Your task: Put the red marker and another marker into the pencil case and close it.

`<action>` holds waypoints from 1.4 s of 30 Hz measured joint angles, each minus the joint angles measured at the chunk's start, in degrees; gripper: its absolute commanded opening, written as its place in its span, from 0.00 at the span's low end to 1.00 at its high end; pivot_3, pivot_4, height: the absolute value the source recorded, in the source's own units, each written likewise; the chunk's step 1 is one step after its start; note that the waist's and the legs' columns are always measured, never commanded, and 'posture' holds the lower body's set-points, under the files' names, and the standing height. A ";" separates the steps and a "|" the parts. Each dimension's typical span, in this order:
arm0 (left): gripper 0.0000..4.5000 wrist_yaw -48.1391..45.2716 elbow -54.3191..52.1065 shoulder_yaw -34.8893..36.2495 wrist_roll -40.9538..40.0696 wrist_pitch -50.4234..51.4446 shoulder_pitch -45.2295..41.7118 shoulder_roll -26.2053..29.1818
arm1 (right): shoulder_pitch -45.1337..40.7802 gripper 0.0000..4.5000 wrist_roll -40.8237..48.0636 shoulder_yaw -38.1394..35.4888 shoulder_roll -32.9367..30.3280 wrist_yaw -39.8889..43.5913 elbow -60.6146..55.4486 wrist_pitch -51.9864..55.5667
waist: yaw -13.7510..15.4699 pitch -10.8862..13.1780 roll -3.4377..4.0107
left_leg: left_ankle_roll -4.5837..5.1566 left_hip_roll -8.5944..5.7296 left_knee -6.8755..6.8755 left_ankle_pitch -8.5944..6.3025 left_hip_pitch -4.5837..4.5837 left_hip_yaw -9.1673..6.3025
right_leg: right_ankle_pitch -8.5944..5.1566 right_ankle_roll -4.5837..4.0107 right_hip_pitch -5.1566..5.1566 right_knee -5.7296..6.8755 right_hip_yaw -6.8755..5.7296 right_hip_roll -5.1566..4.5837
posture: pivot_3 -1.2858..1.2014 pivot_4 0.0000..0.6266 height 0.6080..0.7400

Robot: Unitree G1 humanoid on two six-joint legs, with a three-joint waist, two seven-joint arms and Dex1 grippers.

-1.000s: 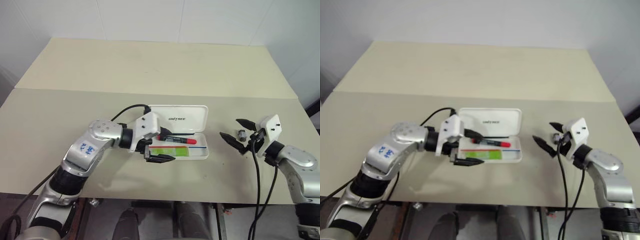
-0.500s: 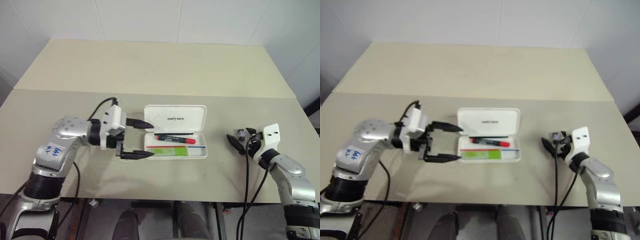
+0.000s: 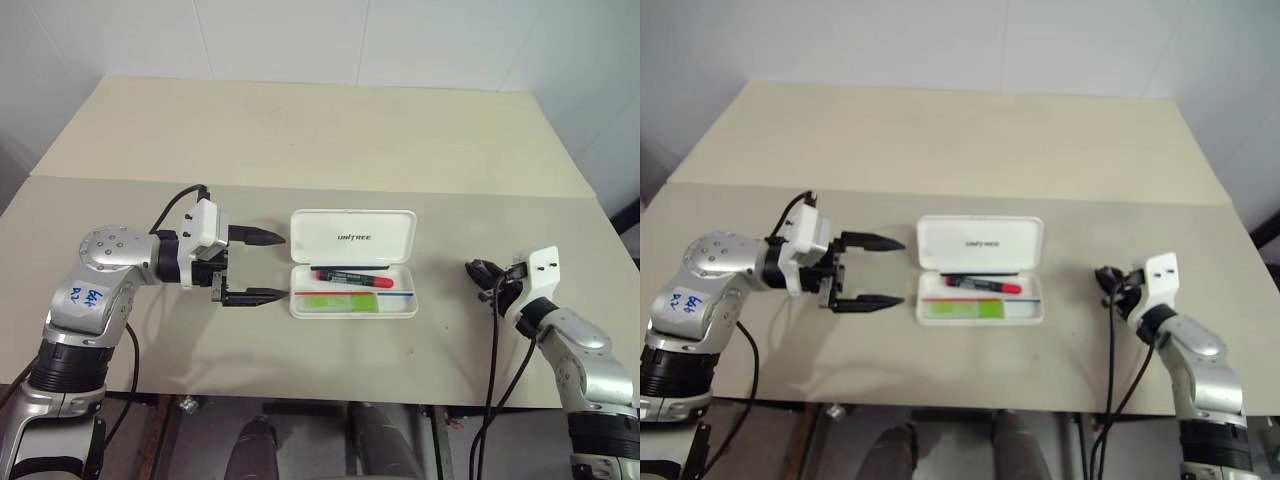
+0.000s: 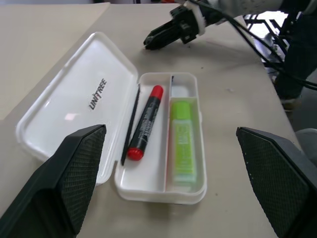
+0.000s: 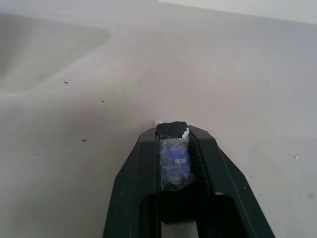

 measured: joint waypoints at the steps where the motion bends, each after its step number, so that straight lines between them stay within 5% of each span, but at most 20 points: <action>1: 1.00 -0.01 0.01 0.00 -0.01 -0.22 -0.05 0.00 | 0.03 0.09 0.68 0.01 -0.66 1.51 -1.75 0.09 | 0.01 0.02 0.03 | 0.00 0.00 -0.01 0.00 -0.01 0.00 | 0.01 0.03 0.00 0.00 0.00 0.00 | 0.52 0.24 1.00; 7: 1.00 -1.90 2.46 1.07 -1.40 -2.80 -0.36 -1.82 | -1.74 0.09 6.21 2.28 -3.52 9.31 -14.04 3.96 | -0.11 0.02 0.04 | 0.01 0.00 -0.04 -0.01 0.01 -0.01 | -0.01 0.03 -0.02 0.03 -0.02 0.00 | 0.52 0.24 1.00; 14: 1.00 -6.21 4.79 3.29 -3.28 -5.98 1.55 -1.54 | -4.23 0.09 7.29 13.10 -10.41 18.97 -22.27 9.68 | 0.07 0.02 0.04 | 0.01 0.00 -0.03 -0.01 -0.01 0.00 | -0.05 -0.03 -0.04 -0.02 -0.02 0.00 | 0.52 0.24 1.00; 19: 1.00 -6.91 6.77 3.45 -2.25 -8.46 3.80 0.06 | -6.07 0.09 3.28 19.23 -12.58 25.47 -20.18 7.30 | 0.13 0.03 0.02 | 0.01 0.00 0.00 -0.01 -0.05 0.01 | -0.04 -0.03 -0.06 -0.07 -0.02 0.00 | 0.52 0.24 1.00; 33: 1.00 -4.76 4.42 6.01 -2.18 -9.15 8.12 1.99 | -11.77 0.09 -3.53 22.02 -12.18 34.53 -6.76 -1.67 | 0.06 0.03 0.02 | 0.01 0.01 -0.03 -0.02 -0.06 0.02 | -0.05 -0.03 -0.08 -0.07 -0.02 0.00 | 0.52 0.24 1.00; 34: 1.00 -4.63 4.19 6.01 -2.20 -9.15 8.24 1.99 | -12.04 0.25 -3.55 22.02 -12.15 34.90 -6.71 -1.70 | 0.06 0.03 0.02 | 0.01 0.01 -0.04 -0.02 -0.05 0.02 | -0.04 -0.03 -0.08 -0.07 -0.02 0.00 | 0.52 0.24 1.00; 42: 1.00 -3.80 4.20 5.96 -2.19 -9.15 8.26 1.87 | -12.33 0.85 -3.52 21.99 -11.37 35.33 -6.78 -2.67 | 0.05 0.03 0.02 | 0.01 0.01 -0.02 -0.02 -0.05 0.02 | -0.05 -0.03 -0.08 -0.05 -0.02 0.00 | 0.52 0.24 1.00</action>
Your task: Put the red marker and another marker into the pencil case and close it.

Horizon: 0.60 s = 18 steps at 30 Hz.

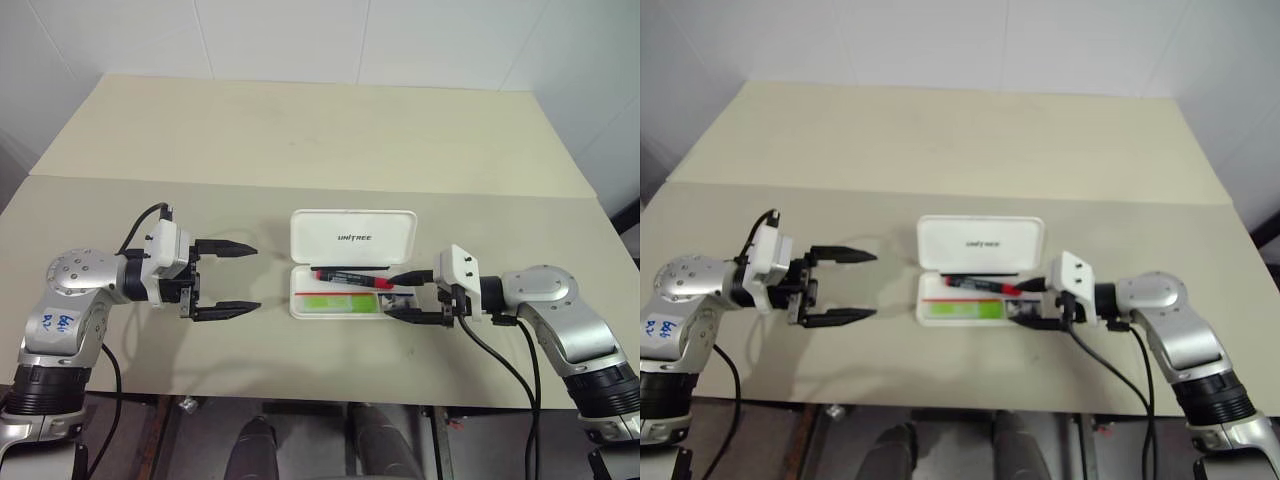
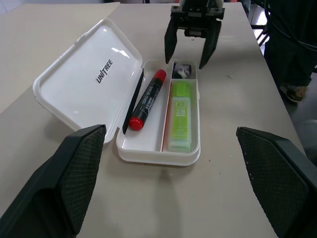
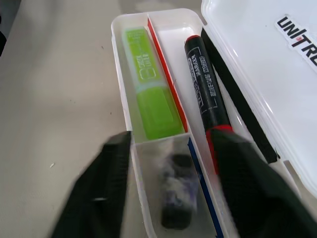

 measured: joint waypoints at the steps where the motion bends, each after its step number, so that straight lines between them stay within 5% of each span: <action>1: 1.00 0.02 0.03 -0.11 0.00 0.00 -0.05 -0.04 | 0.06 0.93 0.03 -0.07 -0.01 0.00 -0.11 0.02 | 0.00 0.00 0.00 | 0.00 0.00 0.00 0.00 0.00 0.00 | 0.00 0.00 0.00 0.00 0.00 0.00 | 0.52 0.24 1.00; 6: 1.00 0.04 0.38 -1.06 0.07 -0.08 -1.29 -0.98 | 0.61 1.00 2.32 -1.97 0.19 -0.23 -2.37 0.26 | 0.05 0.00 0.00 | 0.00 0.00 0.00 0.00 0.00 0.00 | 0.00 0.00 0.01 0.00 0.00 0.00 | 0.52 0.24 1.00; 12: 1.00 0.63 5.18 -1.38 1.33 -2.30 -5.07 -2.58 | 4.96 1.00 17.87 -13.02 3.16 1.57 -8.27 2.93 | 0.31 0.00 0.00 | 0.02 0.00 0.00 -0.01 0.00 -0.02 | 0.04 0.09 0.05 0.04 -0.01 0.00 | 0.52 0.24 1.00; 18: 1.00 -0.53 11.94 -1.84 2.57 -5.77 -9.21 -4.60 | 9.65 1.00 18.59 -15.09 0.07 4.72 -8.45 2.42 | 0.11 0.00 0.00 | 0.03 0.00 0.03 -0.02 0.04 0.01 | 0.02 0.04 0.03 0.05 -0.01 0.00 | 0.52 0.24 1.00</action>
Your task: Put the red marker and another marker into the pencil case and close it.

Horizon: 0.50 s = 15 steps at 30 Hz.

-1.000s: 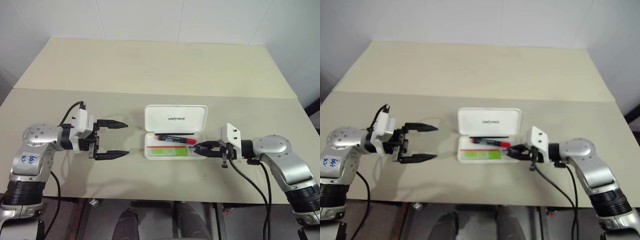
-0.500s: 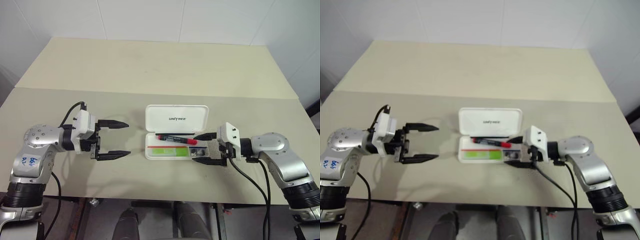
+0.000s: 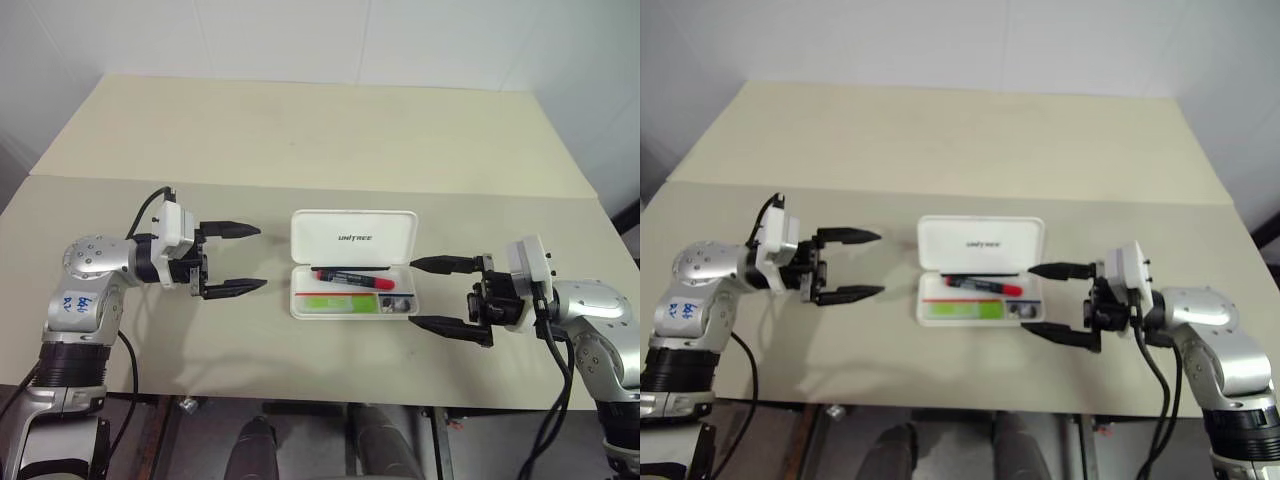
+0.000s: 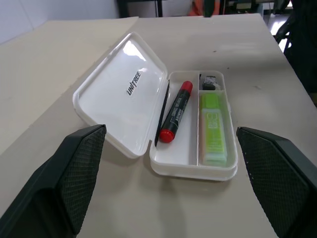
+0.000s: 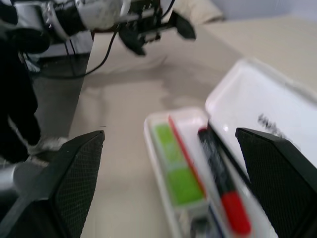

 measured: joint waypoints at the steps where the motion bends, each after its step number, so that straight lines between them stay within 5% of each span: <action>1: 0.96 -0.17 1.51 -0.53 0.39 -0.78 -1.52 -0.45 | 0.03 1.00 -0.29 -0.39 -0.21 -0.21 0.18 -0.09 | -0.01 0.00 0.00 | 0.00 0.00 0.02 0.00 0.00 0.00 | 0.00 0.00 0.00 0.00 0.00 0.00 | 0.52 0.24 1.00; 15: 0.01 -1.23 33.94 -2.74 9.40 -15.32 -22.82 -5.05 | 2.64 1.00 -0.67 -3.71 -0.16 -2.09 -0.52 -2.04 | 0.24 0.00 0.00 | 0.01 -0.01 0.00 0.00 -0.05 -0.02 | 0.13 0.29 0.00 0.03 -0.02 0.01 | 0.52 0.24 1.00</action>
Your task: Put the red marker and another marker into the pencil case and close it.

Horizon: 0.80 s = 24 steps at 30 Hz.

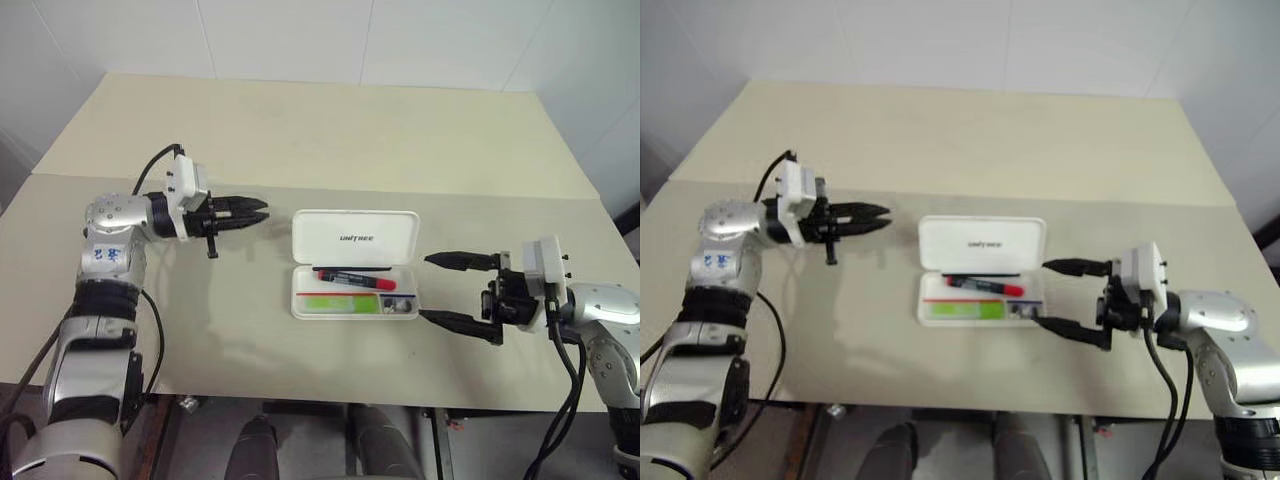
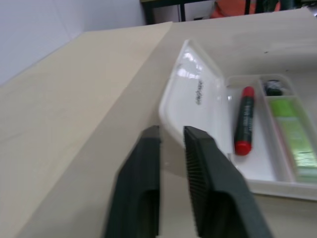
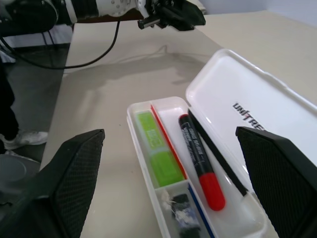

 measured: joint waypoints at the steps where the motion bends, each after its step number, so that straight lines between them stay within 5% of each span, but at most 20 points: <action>1: 0.01 0.52 3.59 -0.16 1.32 -1.80 -1.91 -0.30 | 0.28 1.00 -0.02 -0.02 0.00 -0.27 -0.04 -0.15 | 0.01 0.00 0.00 | 0.00 0.00 0.00 0.00 0.00 0.00 | 0.00 0.01 0.00 0.00 0.00 0.00 | 0.52 0.24 1.00; 10: 0.01 4.32 26.52 -3.45 12.00 -14.07 -10.68 -7.14 | 2.44 1.00 -0.01 -1.04 0.02 -1.95 -1.27 -0.57 | 0.10 0.00 -0.01 | 0.01 -0.01 -0.07 -0.01 -0.03 0.00 | 0.16 0.39 -0.01 0.01 -0.01 0.00 | 0.52 0.24 1.00; 24: 0.01 -11.46 28.50 -0.84 10.33 -14.42 -14.59 -14.87 | 8.57 1.00 1.41 -6.78 -0.31 -1.77 -4.25 -0.74 | -0.18 0.01 -0.02 | 0.01 -0.02 -0.18 -0.01 0.01 -0.03 | 0.24 0.58 -0.02 0.01 0.00 0.00 | 0.52 0.24 1.00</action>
